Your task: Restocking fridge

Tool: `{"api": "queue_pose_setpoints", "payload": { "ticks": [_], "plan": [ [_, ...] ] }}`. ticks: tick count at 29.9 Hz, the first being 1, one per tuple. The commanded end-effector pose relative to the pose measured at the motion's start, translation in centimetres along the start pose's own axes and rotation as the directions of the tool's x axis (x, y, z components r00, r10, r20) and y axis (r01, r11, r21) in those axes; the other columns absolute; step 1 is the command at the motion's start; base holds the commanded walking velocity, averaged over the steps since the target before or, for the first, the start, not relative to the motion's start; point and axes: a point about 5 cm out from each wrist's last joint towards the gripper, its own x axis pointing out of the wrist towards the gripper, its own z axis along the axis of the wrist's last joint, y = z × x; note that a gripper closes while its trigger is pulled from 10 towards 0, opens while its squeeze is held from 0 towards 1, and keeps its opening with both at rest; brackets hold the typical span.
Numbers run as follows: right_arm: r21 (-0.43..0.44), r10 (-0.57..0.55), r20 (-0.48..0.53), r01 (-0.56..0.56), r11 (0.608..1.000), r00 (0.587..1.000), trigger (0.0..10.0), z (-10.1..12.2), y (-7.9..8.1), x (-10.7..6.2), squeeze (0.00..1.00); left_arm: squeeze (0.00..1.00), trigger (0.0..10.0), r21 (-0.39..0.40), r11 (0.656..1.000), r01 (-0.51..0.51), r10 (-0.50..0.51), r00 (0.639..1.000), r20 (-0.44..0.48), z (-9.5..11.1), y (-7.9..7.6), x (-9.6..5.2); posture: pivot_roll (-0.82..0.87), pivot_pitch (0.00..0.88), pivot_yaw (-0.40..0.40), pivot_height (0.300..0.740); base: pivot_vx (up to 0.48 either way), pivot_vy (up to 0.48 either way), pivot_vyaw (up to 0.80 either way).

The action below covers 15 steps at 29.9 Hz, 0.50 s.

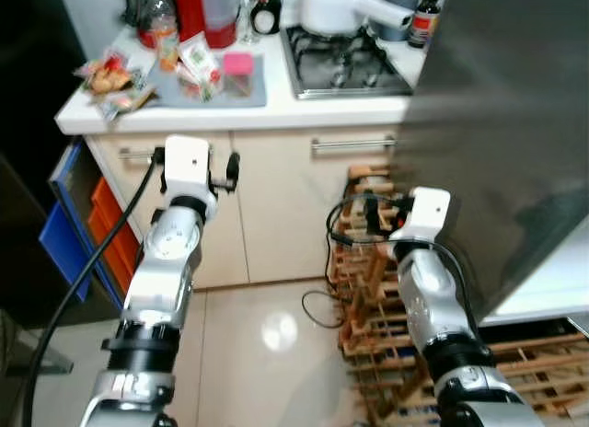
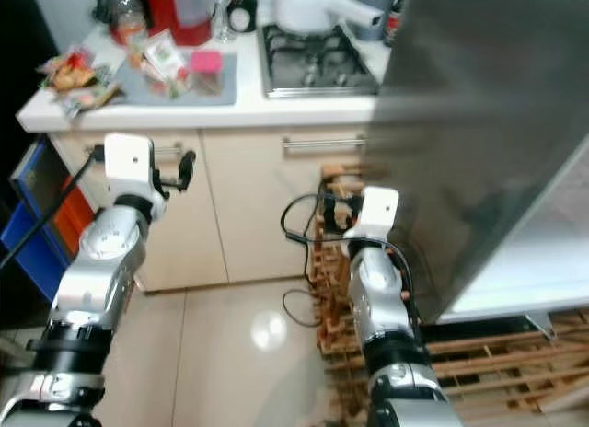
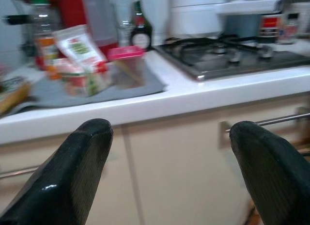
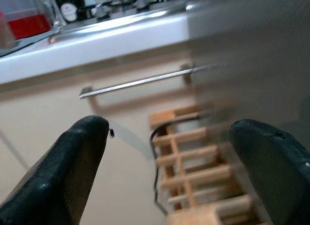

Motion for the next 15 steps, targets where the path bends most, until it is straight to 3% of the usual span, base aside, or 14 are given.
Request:
{"api": "queue_pose_setpoints", "payload": {
  "ticks": [1,7,15],
  "plan": [
    [0.006,0.038,0.030,-0.038,0.999,0.999,10.0,0.7,1.5,0.5,0.09,0.00,10.0,-0.023,1.000,-0.010,0.009,1.000,-0.019,-0.4,0.7,-0.1,0.07,0.000,0.020,0.740,0.000,0.000,0.70],
    [-0.011,0.057,0.035,-0.057,0.998,0.998,10.0,0.8,1.6,0.6,0.08,0.00,10.0,-0.023,0.999,-0.025,0.024,0.999,-0.029,-0.4,0.3,0.2,0.04,0.000,-0.013,0.740,0.000,0.400,0.65],
    [-0.002,0.044,0.052,-0.044,0.999,0.998,10.0,1.1,1.2,0.6,0.06,0.00,10.0,0.014,0.999,0.030,-0.030,0.999,-0.028,0.0,-0.6,0.5,0.02,0.000,-0.002,0.740,0.000,0.480,0.00]
  ]
}}
